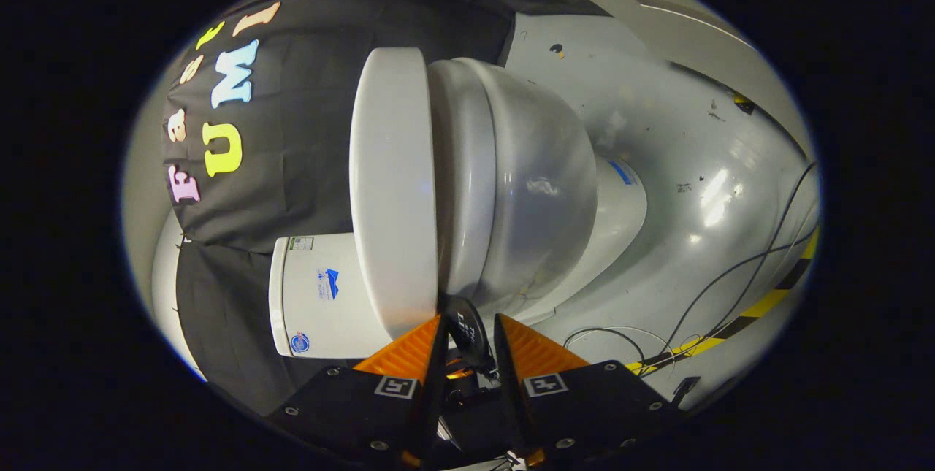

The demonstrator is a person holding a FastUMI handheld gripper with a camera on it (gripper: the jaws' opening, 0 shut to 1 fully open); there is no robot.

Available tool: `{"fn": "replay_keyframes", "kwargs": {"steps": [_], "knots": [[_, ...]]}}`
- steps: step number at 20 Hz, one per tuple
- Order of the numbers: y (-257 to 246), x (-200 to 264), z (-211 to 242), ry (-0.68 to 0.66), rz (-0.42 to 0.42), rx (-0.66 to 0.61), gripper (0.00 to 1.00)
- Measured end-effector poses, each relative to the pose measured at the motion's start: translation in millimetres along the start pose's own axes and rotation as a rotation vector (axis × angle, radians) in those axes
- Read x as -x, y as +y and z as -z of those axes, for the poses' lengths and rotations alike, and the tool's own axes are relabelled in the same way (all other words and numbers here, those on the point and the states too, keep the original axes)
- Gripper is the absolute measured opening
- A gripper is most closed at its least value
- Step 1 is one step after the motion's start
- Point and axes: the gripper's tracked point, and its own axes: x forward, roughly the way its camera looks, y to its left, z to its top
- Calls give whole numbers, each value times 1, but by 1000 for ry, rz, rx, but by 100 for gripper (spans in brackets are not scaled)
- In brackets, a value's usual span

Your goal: Open the toilet lid.

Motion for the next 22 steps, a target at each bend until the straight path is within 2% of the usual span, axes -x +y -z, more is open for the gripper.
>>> {"fn": "replay_keyframes", "kwargs": {"steps": [6, 10, 22], "knots": [[7, 3, -8, -22, -38, 17, 16], [12, 3, -9, -43, -26, 62, 0], [54, 19, -7, -157, 92, 298, 0]]}}
